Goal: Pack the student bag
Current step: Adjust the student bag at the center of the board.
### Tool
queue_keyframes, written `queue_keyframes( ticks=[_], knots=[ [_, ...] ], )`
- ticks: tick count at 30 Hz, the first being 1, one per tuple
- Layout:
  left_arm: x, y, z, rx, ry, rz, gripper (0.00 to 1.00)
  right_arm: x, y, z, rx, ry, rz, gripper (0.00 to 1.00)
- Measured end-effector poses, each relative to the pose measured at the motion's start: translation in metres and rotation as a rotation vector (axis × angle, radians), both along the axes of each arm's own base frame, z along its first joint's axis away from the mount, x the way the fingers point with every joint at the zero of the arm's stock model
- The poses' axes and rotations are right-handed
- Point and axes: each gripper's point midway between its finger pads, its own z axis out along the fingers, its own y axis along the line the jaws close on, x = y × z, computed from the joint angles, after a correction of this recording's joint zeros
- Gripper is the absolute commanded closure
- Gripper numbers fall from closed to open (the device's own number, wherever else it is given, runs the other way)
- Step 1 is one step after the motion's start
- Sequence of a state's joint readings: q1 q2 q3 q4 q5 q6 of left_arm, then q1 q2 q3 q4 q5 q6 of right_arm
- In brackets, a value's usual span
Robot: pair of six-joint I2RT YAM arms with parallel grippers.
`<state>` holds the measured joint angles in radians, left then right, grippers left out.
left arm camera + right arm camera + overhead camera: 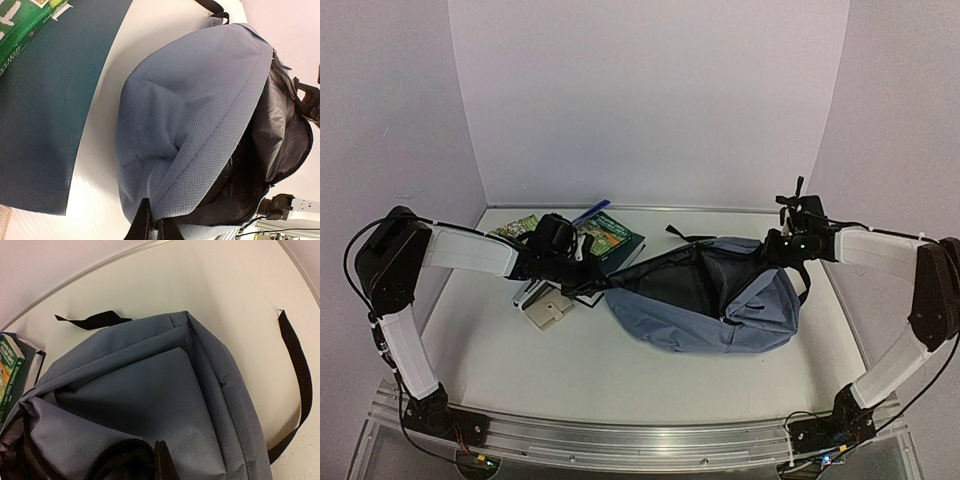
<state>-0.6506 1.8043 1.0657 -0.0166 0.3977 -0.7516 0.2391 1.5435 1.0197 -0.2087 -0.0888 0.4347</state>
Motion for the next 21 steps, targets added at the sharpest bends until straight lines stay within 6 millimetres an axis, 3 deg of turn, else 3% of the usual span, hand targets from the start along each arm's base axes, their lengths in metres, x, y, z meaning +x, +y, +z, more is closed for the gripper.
queue_keyframes(
  ticks=[6, 11, 16, 21],
  knots=[
    [0.003, -0.002, -0.01, 0.01, 0.017, -0.022, 0.96, 0.013, 0.005, -0.025, 0.053, 0.027, 0.031, 0.94],
    [0.008, -0.005, -0.008, 0.012, 0.005, -0.035, 0.73, 0.016, 0.006, -0.048, 0.054, 0.067, 0.037, 0.77],
    [0.008, -0.002, -0.009, 0.029, 0.007, -0.032, 0.46, 0.016, 0.005, -0.04, 0.059, 0.047, 0.046, 0.53],
    [0.009, 0.007, 0.001, 0.056, -0.013, -0.016, 0.25, 0.015, 0.005, -0.015, 0.075, -0.01, 0.059, 0.35]
  ],
)
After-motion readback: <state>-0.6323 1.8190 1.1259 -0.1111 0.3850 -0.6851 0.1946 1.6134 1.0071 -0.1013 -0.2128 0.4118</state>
